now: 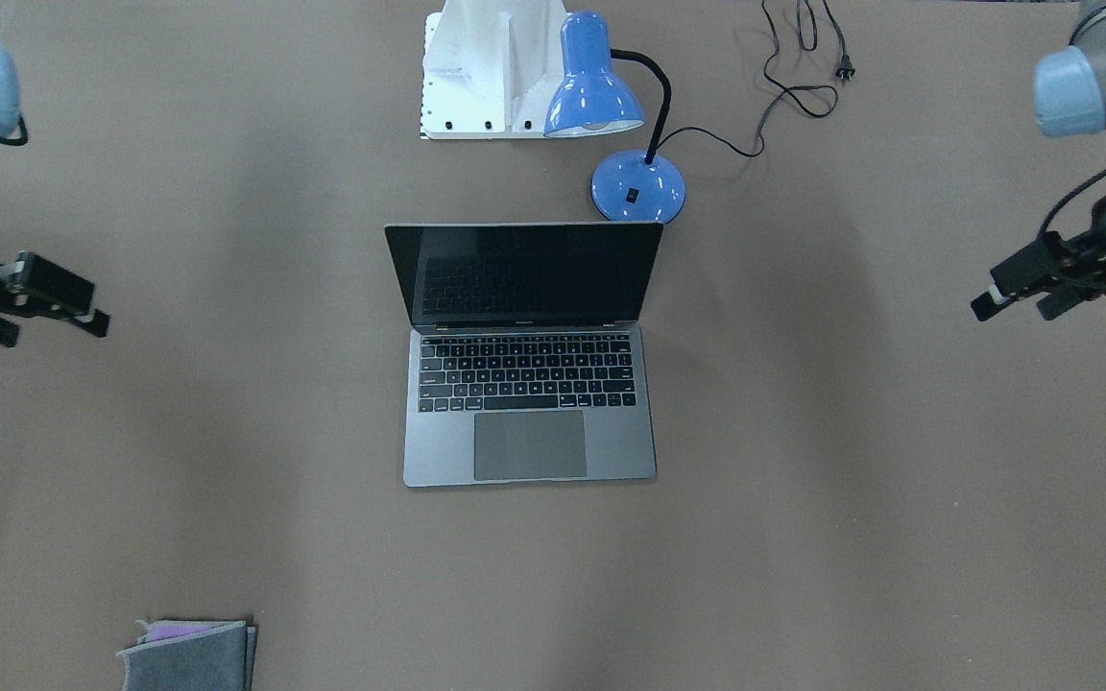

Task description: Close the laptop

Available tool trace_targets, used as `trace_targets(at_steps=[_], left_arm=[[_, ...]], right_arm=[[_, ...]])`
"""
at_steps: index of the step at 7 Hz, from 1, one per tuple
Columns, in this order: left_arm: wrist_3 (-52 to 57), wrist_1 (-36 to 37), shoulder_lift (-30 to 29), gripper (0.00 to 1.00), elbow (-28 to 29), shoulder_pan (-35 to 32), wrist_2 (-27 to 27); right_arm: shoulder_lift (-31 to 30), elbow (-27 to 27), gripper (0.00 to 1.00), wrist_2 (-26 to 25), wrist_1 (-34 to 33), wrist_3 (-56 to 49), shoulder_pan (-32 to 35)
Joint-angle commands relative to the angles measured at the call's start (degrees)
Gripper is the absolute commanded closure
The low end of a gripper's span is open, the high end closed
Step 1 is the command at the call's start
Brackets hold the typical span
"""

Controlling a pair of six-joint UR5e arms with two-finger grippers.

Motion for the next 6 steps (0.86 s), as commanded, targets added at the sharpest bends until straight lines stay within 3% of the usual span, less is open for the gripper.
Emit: trace_targets(at_steps=[1, 2, 3, 4, 6], left_arm=[[-12.1, -7.6, -0.9, 0.32, -0.9, 5.1, -0.3], [-14.2, -8.8, -0.5, 0.66, -2.3, 6.2, -0.7], [-15.5, -8.7, -0.3, 0.95, -3.8, 8.0, -0.7], [-18.7, -8.8, -0.6, 1.00, -5.1, 11.5, -0.5], [-20.0, -8.8, -1.2, 1.00, -5.5, 16.9, 0.0]], right_arm=[[0.1, 3.9, 0.69, 0.4, 10.2, 14.8, -6.7], [-1.5, 4.9, 1.00, 0.6, 15.4, 17.5, -8.9], [-3.3, 6.9, 1.00, 0.6, 18.4, 20.2, -11.0], [-3.5, 8.5, 1.00, 0.4, 19.6, 20.8, -14.4], [-3.0, 9.1, 1.00, 0.0, 19.6, 21.0, -19.5]])
